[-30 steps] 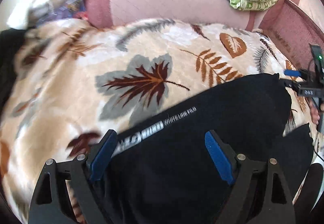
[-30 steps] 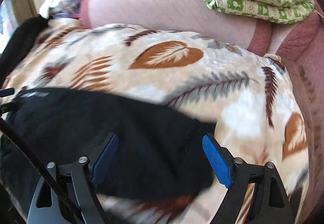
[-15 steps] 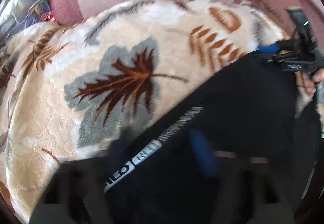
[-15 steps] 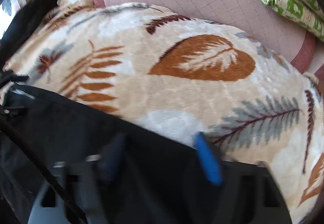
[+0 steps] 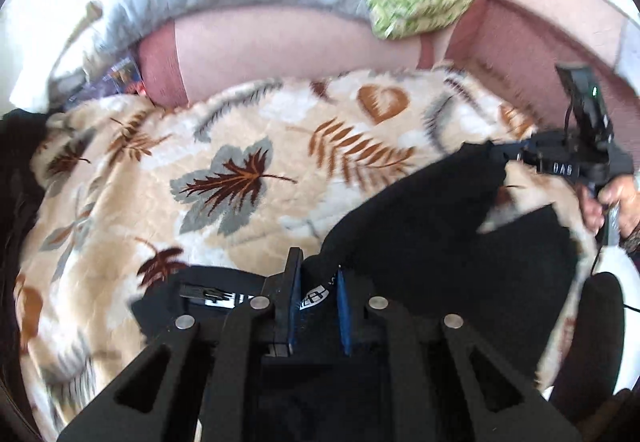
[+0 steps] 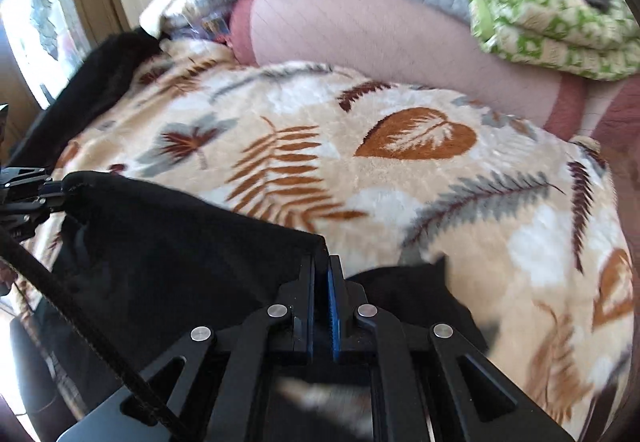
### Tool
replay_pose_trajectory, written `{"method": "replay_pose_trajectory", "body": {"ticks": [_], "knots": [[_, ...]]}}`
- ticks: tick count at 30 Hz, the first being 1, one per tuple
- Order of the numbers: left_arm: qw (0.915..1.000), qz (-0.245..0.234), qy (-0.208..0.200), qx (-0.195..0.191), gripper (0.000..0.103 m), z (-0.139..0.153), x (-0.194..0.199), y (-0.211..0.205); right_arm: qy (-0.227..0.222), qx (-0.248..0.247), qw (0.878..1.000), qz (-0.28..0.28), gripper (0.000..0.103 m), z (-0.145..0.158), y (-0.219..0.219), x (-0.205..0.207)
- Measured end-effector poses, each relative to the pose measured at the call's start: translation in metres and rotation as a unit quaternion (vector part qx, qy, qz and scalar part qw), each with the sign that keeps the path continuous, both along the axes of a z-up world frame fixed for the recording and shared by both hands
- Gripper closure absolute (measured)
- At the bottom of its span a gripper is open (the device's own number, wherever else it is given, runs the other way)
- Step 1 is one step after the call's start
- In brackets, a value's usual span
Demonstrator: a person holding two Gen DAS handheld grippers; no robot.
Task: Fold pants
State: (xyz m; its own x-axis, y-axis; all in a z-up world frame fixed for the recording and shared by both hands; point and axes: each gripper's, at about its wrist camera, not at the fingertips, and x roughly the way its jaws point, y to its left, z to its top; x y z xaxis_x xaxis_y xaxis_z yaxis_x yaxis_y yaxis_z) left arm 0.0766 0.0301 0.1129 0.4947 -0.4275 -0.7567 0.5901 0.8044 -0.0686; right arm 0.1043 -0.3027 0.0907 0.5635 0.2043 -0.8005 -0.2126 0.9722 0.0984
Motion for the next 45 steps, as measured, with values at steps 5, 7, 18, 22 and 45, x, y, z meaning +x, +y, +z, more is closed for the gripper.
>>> {"method": "replay_pose_trajectory", "body": {"ticks": [5,7,18,22,45], "knots": [[0.9997,-0.001,-0.01,-0.021,0.086,0.012,-0.093,0.009,0.0,0.026,1.0,0.007,0.097,0.01,-0.001,-0.091],[0.9999,0.004,-0.001,-0.012,0.084,0.001,-0.122,0.011,0.017,0.049,0.999,0.008,0.097,0.003,-0.002,-0.127],[0.9955,0.083,0.044,0.012,0.063,-0.04,-0.207,0.039,0.06,0.051,0.997,-0.024,0.057,-0.026,-0.01,-0.234],[0.9935,0.112,0.018,-0.011,0.046,-0.021,-0.213,0.048,0.026,0.061,0.994,-0.083,0.037,-0.01,-0.038,-0.238],[0.9919,0.101,0.066,-0.039,0.043,-0.054,-0.172,-0.01,0.032,0.081,0.965,-0.249,0.09,-0.04,-0.144,-0.177]]}}
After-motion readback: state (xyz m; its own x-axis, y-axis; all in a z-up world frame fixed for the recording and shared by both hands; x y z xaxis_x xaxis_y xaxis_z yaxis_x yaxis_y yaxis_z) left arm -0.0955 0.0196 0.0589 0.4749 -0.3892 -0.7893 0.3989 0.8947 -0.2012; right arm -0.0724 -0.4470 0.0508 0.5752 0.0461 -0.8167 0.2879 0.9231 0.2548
